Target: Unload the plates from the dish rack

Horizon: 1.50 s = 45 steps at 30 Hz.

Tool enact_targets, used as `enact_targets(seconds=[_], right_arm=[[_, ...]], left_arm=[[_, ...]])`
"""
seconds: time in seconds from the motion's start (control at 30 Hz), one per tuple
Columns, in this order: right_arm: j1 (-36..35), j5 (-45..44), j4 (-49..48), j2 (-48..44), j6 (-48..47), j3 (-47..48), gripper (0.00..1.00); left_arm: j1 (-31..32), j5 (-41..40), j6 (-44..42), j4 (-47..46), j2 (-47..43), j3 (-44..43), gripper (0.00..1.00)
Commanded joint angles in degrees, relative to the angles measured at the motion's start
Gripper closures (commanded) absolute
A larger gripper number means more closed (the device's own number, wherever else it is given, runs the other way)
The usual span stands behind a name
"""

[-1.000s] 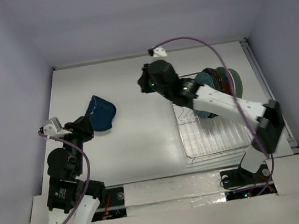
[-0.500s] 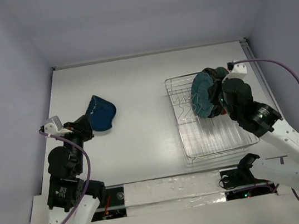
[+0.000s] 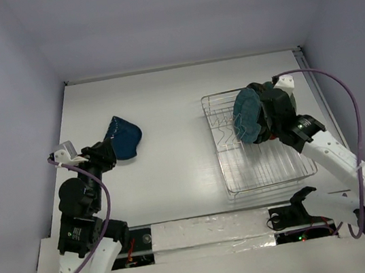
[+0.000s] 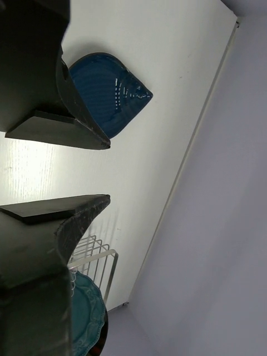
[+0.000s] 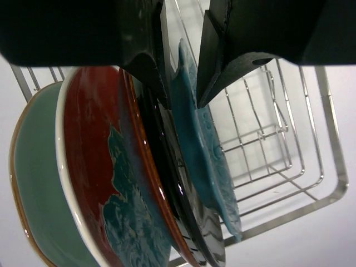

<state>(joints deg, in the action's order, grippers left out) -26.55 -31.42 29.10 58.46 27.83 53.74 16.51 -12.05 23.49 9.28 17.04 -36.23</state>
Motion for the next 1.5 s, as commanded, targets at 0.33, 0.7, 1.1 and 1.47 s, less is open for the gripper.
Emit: enact_targets(seconds=[0.33,0.7,1.1,1.47], right_arm=[[2.8,0.2,-9.9,9.9,-2.0,0.6,0.72],[3.3,-4.8,-7.1,8.0,-7.1,6.0,1.0],[3.3,-3.6,-5.1,3.1,-9.5,15.0,1.0],[3.3,3.8,-8.7,-4.8,-6.9,16.5,1.0]], left_arm=[[-0.3,0.2,0.0,-2.2,0.2,0.2,0.62],[-0.3,0.2,0.2,-2.2,0.2,0.1,0.61],[-0.3,0.2,0.3,-2.0,0.0,0.2,0.6],[-0.3,0.2,0.3,-2.1,0.1,0.1,0.6]])
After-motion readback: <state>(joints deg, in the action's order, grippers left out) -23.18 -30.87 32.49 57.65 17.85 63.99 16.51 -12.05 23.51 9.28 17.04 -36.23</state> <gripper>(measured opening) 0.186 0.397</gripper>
